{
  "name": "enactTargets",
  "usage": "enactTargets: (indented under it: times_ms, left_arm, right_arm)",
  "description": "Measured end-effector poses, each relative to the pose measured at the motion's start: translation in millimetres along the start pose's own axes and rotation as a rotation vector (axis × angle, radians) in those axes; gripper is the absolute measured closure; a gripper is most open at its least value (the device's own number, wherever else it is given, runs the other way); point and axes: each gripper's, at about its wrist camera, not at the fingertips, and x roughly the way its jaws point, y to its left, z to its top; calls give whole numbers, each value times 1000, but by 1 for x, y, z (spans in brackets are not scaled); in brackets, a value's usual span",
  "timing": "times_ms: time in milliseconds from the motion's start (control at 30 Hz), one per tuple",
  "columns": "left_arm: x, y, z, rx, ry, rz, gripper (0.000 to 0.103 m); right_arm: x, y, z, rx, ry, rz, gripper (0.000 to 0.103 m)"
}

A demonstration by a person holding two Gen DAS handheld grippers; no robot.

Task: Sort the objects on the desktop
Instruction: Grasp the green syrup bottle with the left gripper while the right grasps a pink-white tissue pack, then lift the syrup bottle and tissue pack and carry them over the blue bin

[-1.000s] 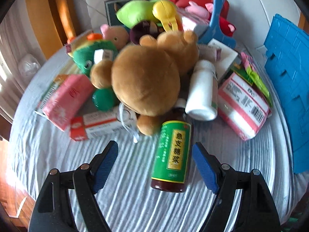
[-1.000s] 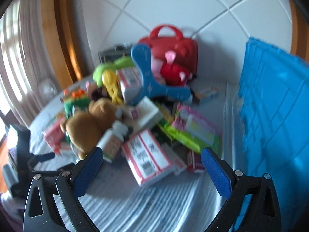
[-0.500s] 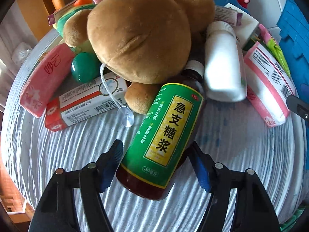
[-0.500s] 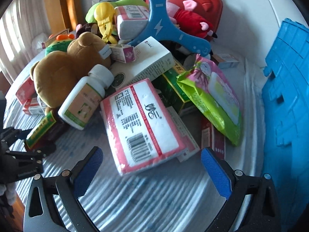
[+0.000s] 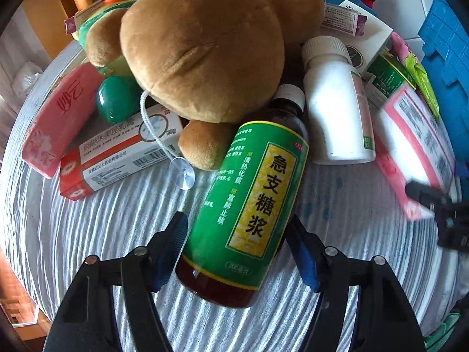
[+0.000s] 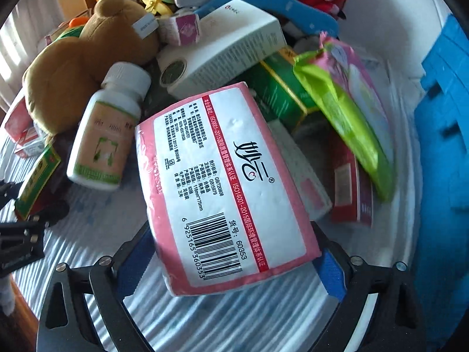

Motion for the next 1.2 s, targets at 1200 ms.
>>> enactTargets:
  times_ms: [1200]
  left_arm:
    - [-72,16,-8,44,-155,-45,52]
  right_arm:
    - [-101,8,-60,57,-118,11,9]
